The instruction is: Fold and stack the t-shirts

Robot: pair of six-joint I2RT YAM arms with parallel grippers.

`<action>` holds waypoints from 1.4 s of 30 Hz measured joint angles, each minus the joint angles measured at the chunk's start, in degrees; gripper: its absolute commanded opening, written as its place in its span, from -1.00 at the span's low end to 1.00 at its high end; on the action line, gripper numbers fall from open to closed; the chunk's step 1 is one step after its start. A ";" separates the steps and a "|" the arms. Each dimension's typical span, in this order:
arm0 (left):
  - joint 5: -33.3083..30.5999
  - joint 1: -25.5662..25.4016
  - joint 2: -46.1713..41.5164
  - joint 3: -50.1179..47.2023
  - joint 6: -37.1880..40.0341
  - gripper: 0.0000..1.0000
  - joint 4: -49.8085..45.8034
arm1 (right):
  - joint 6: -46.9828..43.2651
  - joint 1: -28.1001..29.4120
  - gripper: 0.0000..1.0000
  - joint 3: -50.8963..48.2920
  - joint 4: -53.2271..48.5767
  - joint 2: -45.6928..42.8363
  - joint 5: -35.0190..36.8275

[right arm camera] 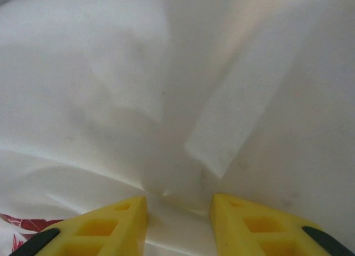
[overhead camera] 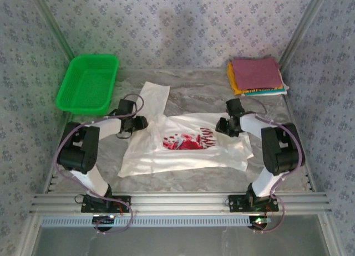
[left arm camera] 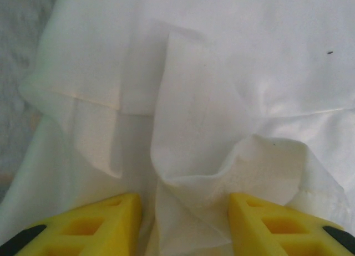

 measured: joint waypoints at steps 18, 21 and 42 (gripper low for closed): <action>-4.74 -1.77 0.50 24.48 4.07 0.06 -13.99 | 3.28 -1.40 -0.12 -1.27 -1.42 -11.63 1.51; -5.95 -1.53 10.03 41.72 7.04 0.09 -16.94 | 2.54 -1.38 -0.09 1.03 2.34 -12.15 1.51; -10.51 -1.11 58.42 102.92 11.06 0.20 -50.71 | -0.83 -3.91 -0.04 0.92 8.52 -13.46 1.44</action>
